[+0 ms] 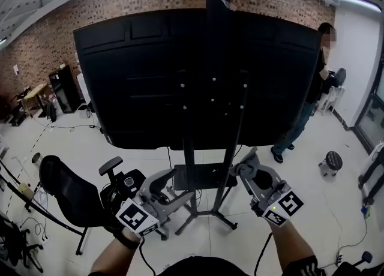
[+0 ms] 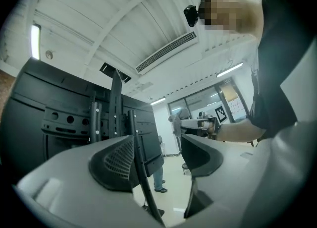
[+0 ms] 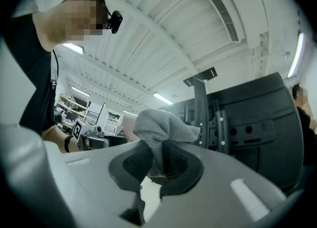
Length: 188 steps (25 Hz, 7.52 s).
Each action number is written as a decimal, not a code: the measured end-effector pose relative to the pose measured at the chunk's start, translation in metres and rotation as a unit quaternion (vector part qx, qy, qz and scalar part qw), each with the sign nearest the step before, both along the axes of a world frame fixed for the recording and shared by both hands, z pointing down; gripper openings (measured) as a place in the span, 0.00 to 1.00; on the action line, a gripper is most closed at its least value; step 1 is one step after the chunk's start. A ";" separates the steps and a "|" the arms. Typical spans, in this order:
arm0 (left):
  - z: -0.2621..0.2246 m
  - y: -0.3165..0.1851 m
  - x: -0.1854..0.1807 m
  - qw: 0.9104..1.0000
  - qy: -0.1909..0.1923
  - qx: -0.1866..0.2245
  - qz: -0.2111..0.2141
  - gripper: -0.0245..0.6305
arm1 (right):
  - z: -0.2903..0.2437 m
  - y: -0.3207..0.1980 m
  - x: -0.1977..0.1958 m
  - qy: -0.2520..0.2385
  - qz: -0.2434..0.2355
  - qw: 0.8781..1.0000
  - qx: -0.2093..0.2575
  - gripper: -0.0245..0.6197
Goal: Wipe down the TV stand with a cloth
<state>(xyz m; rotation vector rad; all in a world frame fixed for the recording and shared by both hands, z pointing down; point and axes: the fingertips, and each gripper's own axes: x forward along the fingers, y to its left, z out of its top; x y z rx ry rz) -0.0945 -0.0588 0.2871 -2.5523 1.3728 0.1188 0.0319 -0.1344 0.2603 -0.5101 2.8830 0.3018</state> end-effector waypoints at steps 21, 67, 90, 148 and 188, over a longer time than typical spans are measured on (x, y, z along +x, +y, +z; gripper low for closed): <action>-0.174 -0.106 0.011 0.986 -0.076 0.143 0.034 0.53 | -0.244 -0.141 -0.077 0.048 0.057 0.975 0.211 0.08; -0.156 -0.175 -0.021 0.993 -0.051 0.107 -0.003 0.52 | -0.175 -0.251 -0.182 0.364 0.204 0.831 0.368 0.08; -0.056 -0.158 -0.023 0.999 0.009 0.029 0.010 0.52 | 0.016 -0.253 -0.178 0.557 0.209 0.632 0.497 0.08; -0.035 -0.045 -0.212 0.993 0.054 0.019 -0.103 0.52 | -0.039 -0.127 -0.452 0.465 0.126 0.797 0.365 0.08; -0.052 -0.100 -0.122 0.998 0.047 0.031 0.031 0.51 | -0.073 -0.120 -0.286 0.368 0.157 0.863 0.309 0.08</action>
